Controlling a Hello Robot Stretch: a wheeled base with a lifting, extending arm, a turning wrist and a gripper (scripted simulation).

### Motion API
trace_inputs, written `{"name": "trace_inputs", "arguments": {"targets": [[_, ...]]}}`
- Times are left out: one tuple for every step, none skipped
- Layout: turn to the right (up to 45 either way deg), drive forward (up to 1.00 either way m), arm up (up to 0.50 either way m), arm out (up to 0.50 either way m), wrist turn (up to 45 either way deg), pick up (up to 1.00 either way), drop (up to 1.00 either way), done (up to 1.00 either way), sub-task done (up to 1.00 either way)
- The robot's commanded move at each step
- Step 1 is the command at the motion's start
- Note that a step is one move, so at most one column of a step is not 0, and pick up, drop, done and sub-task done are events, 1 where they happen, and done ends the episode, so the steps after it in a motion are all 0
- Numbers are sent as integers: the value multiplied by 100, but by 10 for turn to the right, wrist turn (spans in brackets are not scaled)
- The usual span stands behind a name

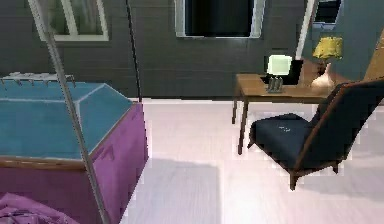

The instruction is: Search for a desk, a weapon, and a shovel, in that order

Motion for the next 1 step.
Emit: {"name": "trace_inputs", "arguments": {"targets": [[30, 0, 0, 0, 0, 0, 0, 0, 0]]}}
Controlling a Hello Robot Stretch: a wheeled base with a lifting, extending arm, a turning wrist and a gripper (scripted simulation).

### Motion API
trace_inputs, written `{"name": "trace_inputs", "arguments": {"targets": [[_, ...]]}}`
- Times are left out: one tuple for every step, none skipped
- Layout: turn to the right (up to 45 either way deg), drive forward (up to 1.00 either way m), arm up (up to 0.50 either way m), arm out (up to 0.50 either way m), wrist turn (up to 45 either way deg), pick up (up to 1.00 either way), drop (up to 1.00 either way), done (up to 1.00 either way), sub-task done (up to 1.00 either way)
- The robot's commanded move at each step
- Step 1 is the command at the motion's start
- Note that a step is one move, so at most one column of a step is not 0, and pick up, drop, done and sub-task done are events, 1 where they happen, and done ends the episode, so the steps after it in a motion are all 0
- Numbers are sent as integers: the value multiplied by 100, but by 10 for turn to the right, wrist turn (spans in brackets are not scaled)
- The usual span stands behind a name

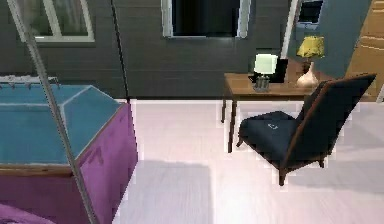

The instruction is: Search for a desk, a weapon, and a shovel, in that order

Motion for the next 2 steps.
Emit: {"name": "trace_inputs", "arguments": {"targets": [[0, 20, 0, 0, 0, 0, 0, 0, 0], [450, 0, 0, 0, 0, 0, 0, 0, 0]]}}
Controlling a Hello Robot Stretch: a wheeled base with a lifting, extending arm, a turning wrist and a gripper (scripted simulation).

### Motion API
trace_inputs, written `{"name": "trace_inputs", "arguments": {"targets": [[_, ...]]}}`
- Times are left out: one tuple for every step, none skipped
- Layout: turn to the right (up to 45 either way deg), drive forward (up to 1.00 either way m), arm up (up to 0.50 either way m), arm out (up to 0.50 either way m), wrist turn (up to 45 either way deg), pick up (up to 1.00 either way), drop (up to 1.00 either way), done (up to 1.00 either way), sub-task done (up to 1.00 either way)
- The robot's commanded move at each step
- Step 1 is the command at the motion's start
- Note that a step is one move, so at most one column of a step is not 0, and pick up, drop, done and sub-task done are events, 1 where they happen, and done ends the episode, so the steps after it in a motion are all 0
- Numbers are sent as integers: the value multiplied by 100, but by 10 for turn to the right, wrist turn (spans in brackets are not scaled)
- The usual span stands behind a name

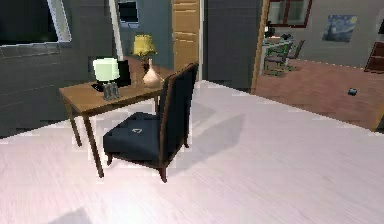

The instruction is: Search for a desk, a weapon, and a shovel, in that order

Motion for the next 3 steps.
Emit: {"name": "trace_inputs", "arguments": {"targets": [[240, 0, 0, 0, 0, 0, 0, 0, 0], [0, 100, 0, 0, 0, 0, 0, 0, 0], [30, 0, 0, 0, 0, 0, 0, 0, 0]]}}
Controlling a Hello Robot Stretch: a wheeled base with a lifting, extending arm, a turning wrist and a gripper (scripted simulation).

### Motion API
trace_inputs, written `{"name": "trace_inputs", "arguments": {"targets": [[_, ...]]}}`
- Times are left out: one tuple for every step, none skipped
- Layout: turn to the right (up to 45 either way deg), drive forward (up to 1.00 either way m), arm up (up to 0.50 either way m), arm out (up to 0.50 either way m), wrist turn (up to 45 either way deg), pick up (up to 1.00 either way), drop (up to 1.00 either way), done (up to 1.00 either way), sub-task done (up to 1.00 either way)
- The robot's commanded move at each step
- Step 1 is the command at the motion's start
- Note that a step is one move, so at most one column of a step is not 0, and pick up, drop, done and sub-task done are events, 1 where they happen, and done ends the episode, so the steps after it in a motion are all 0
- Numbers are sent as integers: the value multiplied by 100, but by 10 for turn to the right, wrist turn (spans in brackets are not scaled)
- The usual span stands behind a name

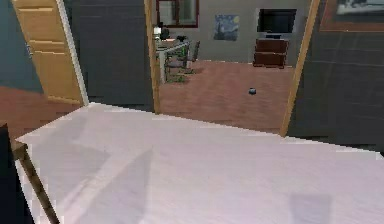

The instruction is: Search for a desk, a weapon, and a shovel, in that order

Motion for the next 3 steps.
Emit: {"name": "trace_inputs", "arguments": {"targets": [[0, 100, 0, 0, 0, 0, 0, 0, 0], [0, 100, 0, 0, 0, 0, 0, 0, 0], [0, 100, 0, 0, 0, 0, 0, 0, 0]]}}
